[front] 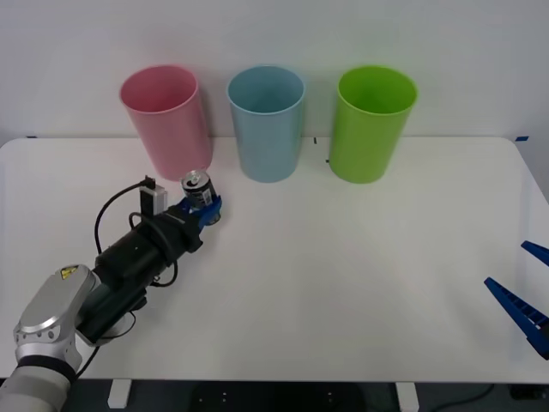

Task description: Grasp the object on the table and drop it into the matching bin: aluminum can to the light blue bin, PET bottle to the pink bin.

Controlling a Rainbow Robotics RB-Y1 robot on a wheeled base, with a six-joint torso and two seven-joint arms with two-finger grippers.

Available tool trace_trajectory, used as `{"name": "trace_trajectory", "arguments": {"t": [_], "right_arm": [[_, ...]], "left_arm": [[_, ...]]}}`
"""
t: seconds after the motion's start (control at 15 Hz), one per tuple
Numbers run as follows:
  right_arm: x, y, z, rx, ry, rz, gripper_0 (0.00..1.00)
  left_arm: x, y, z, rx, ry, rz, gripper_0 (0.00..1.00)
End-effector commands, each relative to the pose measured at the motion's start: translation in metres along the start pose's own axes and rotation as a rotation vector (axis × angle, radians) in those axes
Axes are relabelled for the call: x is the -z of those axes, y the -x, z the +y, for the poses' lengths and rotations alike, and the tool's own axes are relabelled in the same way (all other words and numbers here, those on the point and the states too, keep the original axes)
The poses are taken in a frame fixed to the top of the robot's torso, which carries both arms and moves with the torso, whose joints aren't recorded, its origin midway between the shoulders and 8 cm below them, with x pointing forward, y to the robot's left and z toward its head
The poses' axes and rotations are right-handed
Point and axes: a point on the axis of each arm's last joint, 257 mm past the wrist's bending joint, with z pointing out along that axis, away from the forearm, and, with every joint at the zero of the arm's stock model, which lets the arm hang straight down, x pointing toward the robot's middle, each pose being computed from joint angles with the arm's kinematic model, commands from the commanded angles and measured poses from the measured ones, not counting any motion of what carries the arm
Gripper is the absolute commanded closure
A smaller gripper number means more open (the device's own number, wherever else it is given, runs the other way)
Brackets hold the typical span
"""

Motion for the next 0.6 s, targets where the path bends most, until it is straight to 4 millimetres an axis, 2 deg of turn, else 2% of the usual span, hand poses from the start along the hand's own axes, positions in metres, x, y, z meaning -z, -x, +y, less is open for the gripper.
{"name": "trace_trajectory", "arguments": {"t": [0.07, 0.4, 0.6], "right_arm": [[0.0, 0.0, 0.0, 0.0, 0.0, 0.0, 0.0], [0.0, 0.0, 0.0, 0.0, 0.0, 0.0, 0.0], [0.0, 0.0, 0.0, 0.0, 0.0, 0.0, 0.0]], "left_arm": [[0.0, 0.023, -0.005, 0.017, -0.028, -0.028, 1.0], [-0.003, 0.059, -0.018, 0.029, -0.057, -0.097, 1.0], [-0.003, 0.087, -0.025, 0.049, -0.077, -0.151, 1.0]]}}
